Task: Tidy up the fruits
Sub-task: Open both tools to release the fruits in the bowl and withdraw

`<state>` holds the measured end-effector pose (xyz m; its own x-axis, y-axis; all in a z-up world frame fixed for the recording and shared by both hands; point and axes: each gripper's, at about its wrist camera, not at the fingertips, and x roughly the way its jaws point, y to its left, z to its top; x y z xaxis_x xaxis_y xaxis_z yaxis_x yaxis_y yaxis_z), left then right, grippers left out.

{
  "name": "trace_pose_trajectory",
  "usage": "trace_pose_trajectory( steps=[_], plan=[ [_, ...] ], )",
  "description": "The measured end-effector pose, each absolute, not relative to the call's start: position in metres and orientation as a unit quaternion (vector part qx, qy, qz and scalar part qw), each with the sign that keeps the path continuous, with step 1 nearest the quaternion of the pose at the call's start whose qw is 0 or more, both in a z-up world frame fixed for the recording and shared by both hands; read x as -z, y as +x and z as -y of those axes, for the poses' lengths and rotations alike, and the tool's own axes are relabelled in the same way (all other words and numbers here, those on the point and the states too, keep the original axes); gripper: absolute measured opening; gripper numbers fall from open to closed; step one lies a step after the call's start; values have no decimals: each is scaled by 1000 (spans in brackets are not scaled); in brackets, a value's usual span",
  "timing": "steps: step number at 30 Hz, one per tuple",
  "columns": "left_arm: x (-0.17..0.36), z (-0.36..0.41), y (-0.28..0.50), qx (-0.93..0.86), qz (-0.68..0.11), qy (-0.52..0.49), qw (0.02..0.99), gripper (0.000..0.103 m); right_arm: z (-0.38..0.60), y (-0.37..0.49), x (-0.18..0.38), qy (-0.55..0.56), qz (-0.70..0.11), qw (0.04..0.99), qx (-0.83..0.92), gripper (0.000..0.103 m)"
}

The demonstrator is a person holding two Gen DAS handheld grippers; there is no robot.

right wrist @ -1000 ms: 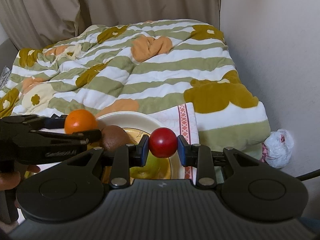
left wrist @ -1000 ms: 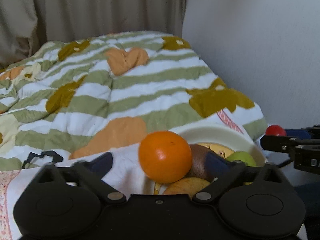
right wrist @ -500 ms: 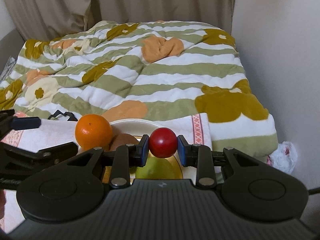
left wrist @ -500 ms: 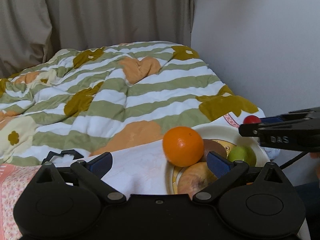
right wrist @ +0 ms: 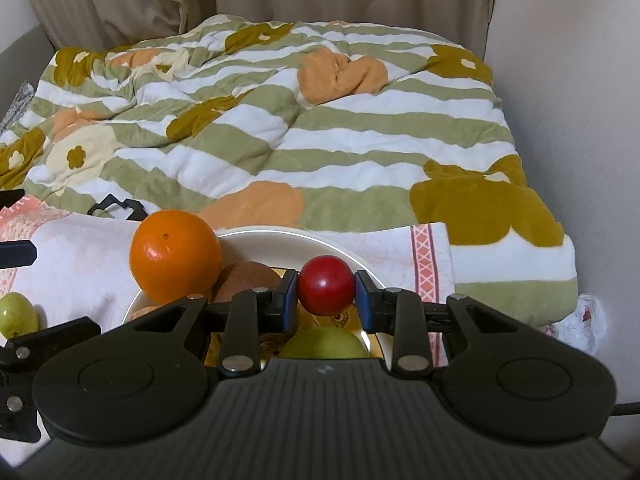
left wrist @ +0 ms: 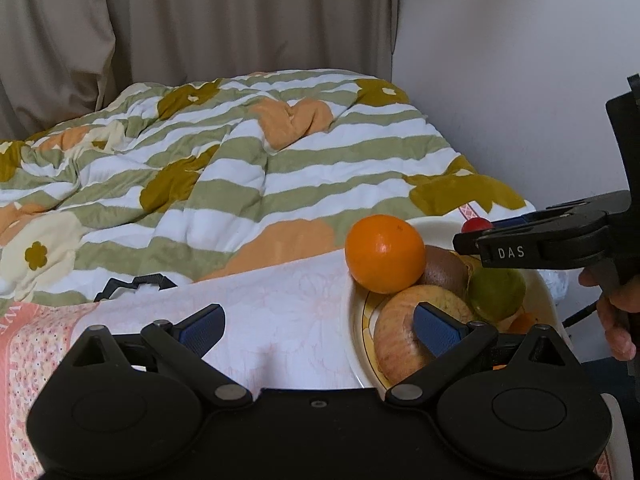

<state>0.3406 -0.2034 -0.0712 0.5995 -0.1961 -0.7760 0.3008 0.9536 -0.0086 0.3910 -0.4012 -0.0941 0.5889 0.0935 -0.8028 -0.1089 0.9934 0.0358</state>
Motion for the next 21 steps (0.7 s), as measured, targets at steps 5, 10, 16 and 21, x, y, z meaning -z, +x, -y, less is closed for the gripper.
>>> trace_pose_trajectory(
  steps=[5,10,16,21],
  plan=[
    [69,202,335,136,-423,62,894,102,401,385,85,-13,-428,902,-49,103],
    [64,201,324,132,-419,62,896,102,400,375,74,-29,-415,908,-46,103],
    [49,196,304,123,-406,54,904,102,403,353,56,-16,-404,913,-45,103],
    [29,189,277,115,-382,48,916,102,402,323,32,-14,-387,921,-44,103]
  ],
)
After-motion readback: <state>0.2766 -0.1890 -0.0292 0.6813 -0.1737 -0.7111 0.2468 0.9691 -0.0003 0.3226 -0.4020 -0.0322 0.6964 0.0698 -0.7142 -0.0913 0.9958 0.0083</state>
